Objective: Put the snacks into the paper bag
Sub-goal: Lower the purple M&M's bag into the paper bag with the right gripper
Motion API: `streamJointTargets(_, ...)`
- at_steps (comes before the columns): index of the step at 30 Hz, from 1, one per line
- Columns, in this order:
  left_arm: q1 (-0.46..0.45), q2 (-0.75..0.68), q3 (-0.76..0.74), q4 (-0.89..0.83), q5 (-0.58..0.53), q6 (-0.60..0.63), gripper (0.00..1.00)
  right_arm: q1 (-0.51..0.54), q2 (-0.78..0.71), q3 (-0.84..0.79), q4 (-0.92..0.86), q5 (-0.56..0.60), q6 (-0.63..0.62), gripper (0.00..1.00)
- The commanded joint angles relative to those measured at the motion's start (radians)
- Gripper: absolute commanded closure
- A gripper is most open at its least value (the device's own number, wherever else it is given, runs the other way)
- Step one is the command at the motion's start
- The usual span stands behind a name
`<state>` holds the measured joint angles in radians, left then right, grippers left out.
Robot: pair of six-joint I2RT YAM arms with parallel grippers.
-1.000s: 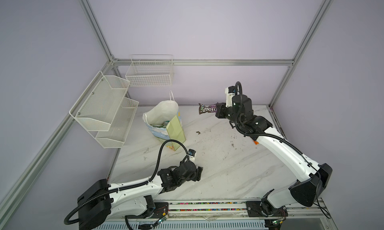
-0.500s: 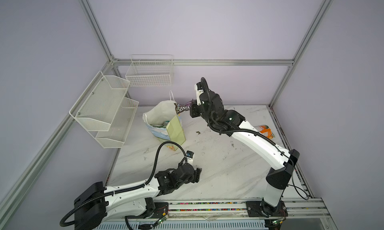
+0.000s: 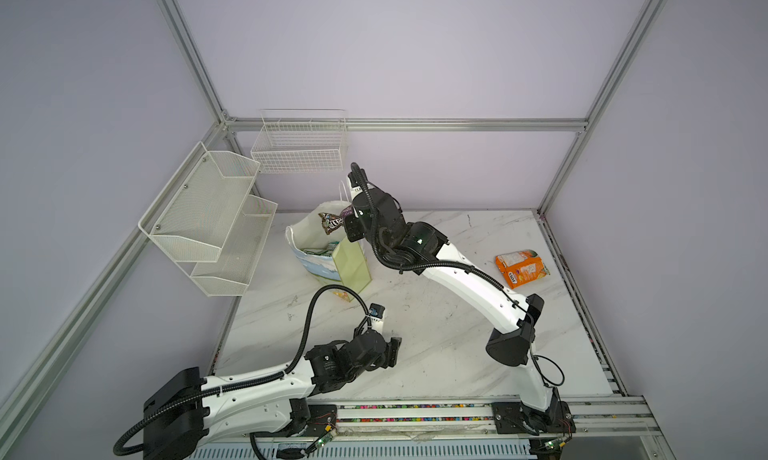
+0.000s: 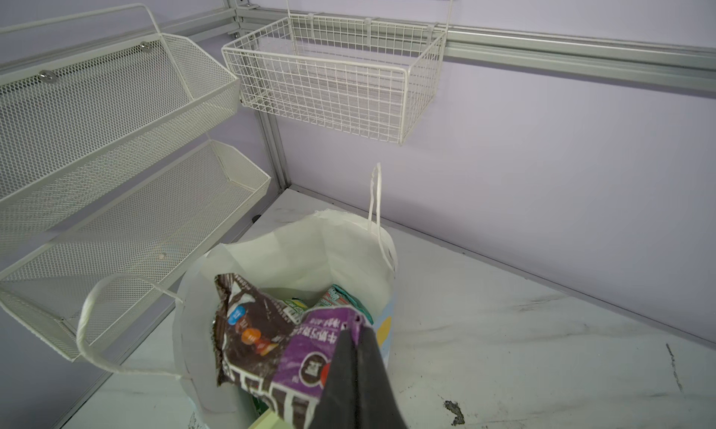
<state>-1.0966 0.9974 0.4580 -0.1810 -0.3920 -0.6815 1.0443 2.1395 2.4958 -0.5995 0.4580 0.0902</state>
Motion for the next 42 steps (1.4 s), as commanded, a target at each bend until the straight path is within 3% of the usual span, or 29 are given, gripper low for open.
streamJointTargets(1,-0.006,-0.021,-0.044,0.009,-0.029,-0.02,0.19,0.014,0.013,0.045,-0.015,0.056,-0.042,1.0)
streamJointTargets(42,-0.022,-0.011,-0.032,0.002,-0.044,-0.02,0.19,0.118,0.198,0.157,0.195,0.321,-0.279,1.0)
